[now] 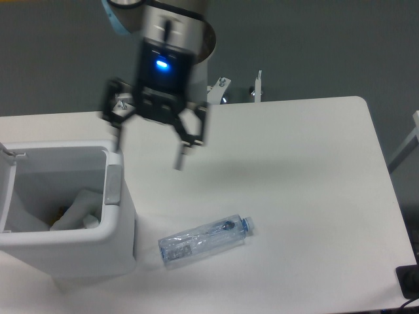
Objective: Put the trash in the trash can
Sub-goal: 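Move the open gripper back over the clear water bottle, then lower and close the gripper around the bottle's middle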
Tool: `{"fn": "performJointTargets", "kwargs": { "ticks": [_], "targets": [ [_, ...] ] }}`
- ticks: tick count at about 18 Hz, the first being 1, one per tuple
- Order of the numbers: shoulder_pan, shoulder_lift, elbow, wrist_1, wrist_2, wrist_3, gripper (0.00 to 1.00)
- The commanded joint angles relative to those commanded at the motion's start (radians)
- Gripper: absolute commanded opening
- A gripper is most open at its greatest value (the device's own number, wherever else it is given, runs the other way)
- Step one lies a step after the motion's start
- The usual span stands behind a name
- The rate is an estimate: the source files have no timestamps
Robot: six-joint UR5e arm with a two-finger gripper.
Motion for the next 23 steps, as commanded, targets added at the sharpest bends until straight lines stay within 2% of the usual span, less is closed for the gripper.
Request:
{"fn": "performJointTargets", "kwargs": {
  "ticks": [4,7,8,10,13,17,23],
  "targets": [
    [0.057,-0.049,-0.07,0.003,0.02,0.262,1.0],
    [0.078,-0.095,-0.101,0.002,0.127,0.457,1.0],
    [0.075,-0.121,-0.104,0.003,0.188,0.502,1.0],
    [0.069,-0.178,-0.106,0.005,0.218,0.601,1.0],
    [0.049,-0.235,-0.1,0.006,0.27,0.671,1.0],
    [0.0,-0.321,-0.088,0.017,0.362,0.685,1.0],
    [-0.02,-0.345,-0.104,0.014,0.37,0.682,1.0]
  ]
}}
